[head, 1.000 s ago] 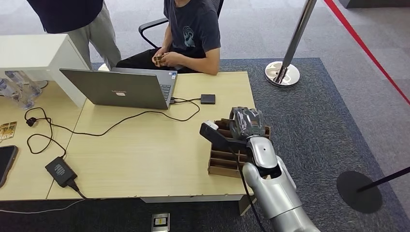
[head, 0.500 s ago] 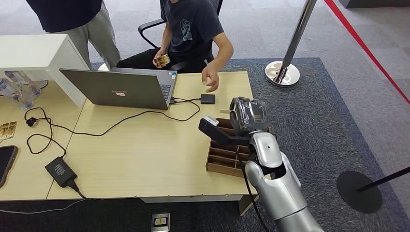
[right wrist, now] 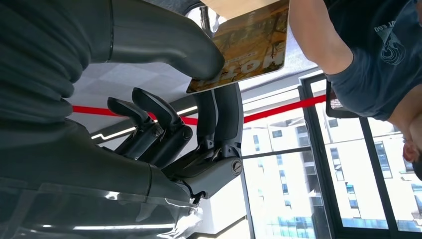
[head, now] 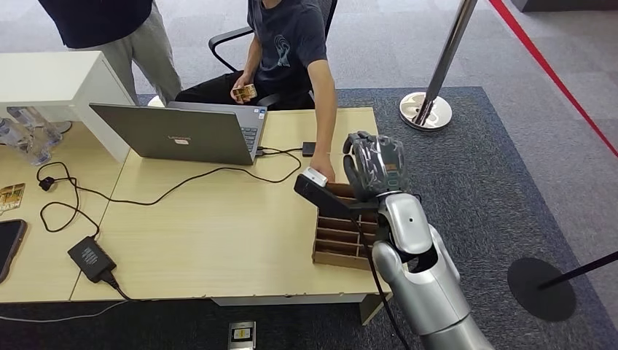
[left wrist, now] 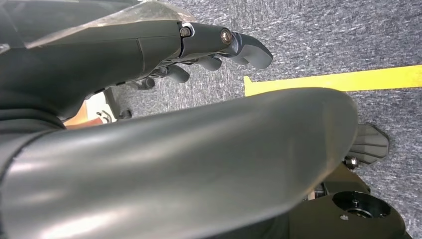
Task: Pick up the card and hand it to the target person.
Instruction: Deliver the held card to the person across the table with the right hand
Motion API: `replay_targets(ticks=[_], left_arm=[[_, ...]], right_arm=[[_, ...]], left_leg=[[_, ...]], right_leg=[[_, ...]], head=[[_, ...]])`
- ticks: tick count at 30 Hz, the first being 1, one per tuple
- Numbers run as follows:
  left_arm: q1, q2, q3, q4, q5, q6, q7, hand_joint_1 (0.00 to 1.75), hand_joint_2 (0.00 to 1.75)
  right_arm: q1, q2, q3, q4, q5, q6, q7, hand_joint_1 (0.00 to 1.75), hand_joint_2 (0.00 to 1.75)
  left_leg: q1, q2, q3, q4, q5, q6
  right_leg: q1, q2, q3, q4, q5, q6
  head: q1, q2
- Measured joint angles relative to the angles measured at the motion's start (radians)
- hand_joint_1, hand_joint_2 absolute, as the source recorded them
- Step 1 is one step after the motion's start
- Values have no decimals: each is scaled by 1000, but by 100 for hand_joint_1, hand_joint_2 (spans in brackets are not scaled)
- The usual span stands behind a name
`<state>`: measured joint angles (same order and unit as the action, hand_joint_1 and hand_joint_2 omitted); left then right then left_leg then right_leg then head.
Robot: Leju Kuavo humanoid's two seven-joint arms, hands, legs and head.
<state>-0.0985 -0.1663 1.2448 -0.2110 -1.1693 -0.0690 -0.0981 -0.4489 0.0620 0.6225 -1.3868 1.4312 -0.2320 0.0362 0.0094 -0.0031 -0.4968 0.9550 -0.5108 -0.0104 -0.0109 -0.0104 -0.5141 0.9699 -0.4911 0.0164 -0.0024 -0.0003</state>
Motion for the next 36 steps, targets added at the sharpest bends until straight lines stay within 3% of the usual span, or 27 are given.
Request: replay_targets(ticks=[23,36], left_arm=[[-1,0,0,0,-1,1,5,0,0],[-1,0,0,0,-4,1,5,0,0]], right_arm=[[-64,64,1,102,-28,-2,1,175,175],[-70,72,-5,134,-17,-15,2,175,175]], left_leg=[[0,0,-1,0,0,0],[0,0,-1,0,0,0]], right_leg=[[0,0,-1,0,0,0],[0,0,-1,0,0,0]], head=[[0,0],[0,0]])
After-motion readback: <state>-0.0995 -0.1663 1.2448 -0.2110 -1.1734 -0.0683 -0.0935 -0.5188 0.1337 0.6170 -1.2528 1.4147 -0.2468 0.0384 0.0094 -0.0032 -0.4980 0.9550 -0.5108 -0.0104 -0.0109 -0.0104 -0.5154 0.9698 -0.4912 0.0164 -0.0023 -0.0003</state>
